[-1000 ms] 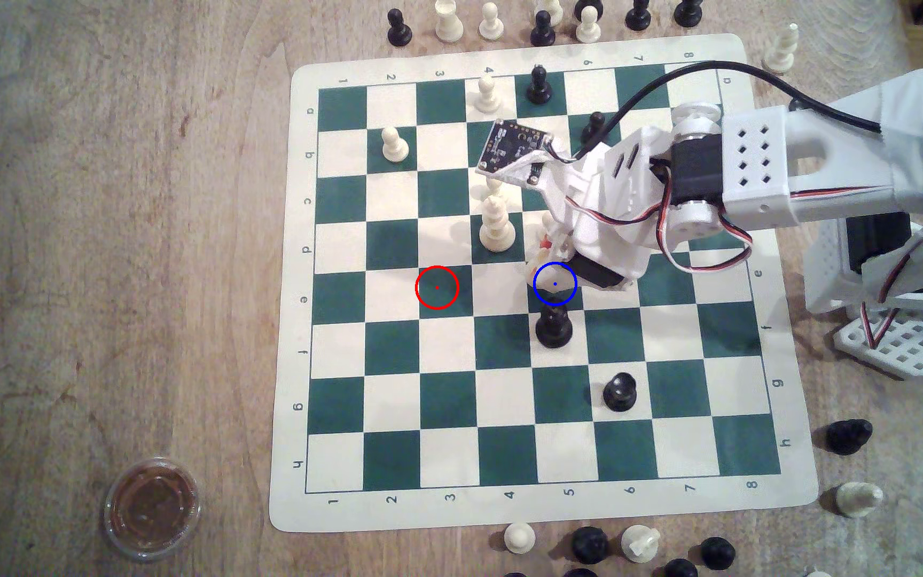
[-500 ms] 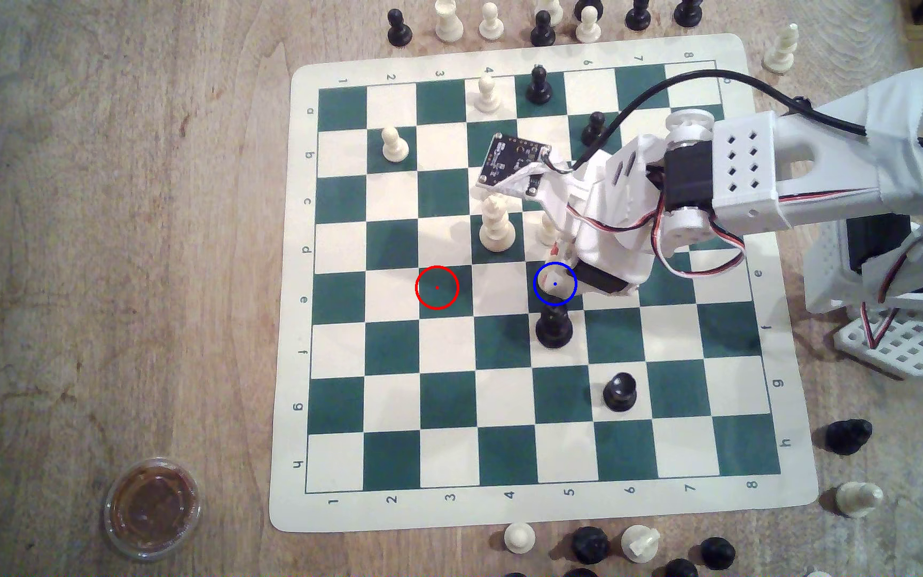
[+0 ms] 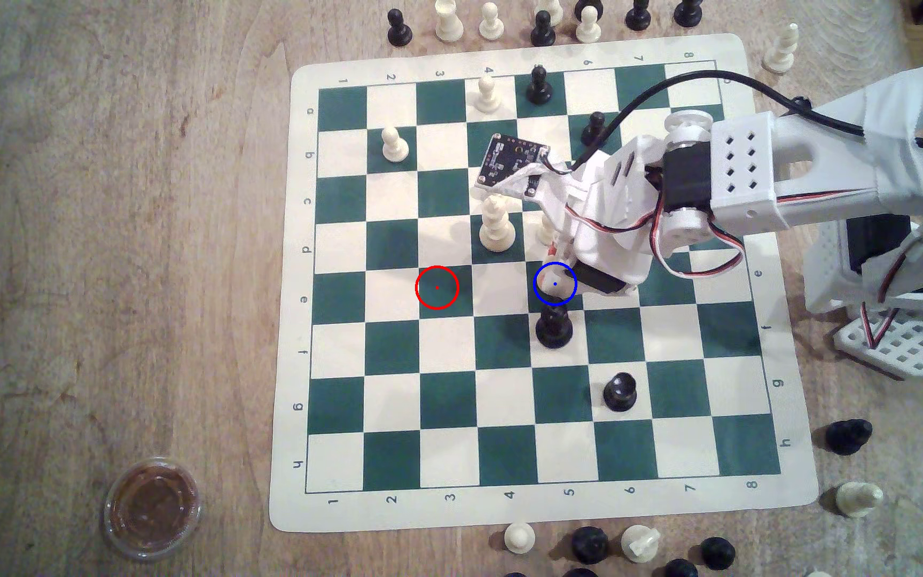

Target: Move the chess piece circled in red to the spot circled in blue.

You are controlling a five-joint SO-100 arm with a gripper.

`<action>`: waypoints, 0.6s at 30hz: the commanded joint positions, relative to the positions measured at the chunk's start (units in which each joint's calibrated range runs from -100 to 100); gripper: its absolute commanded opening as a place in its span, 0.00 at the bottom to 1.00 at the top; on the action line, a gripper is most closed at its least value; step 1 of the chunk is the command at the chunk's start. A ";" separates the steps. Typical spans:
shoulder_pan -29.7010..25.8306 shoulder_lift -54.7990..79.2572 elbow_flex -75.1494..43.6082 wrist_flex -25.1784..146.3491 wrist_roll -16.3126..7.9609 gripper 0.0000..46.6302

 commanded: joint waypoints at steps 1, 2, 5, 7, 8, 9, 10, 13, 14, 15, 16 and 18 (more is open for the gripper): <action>0.27 -1.77 -0.24 -0.68 0.39 0.24; 0.27 -2.02 -0.24 -0.60 0.39 0.25; 0.27 -2.87 -0.24 0.06 0.39 0.25; 0.27 -3.30 -0.14 0.38 0.39 0.25; 0.35 -3.89 0.13 0.47 0.39 0.25; 0.42 -4.06 0.22 0.55 0.39 0.25; 0.58 -4.23 0.22 0.63 0.44 0.25; 0.97 -4.99 0.31 1.20 0.59 0.25; 0.97 -5.25 0.40 1.37 0.59 0.24; 0.97 -5.59 0.67 1.45 0.59 0.24; 0.89 -6.10 1.03 1.53 0.59 0.24; 0.66 -7.88 1.76 2.27 0.59 0.26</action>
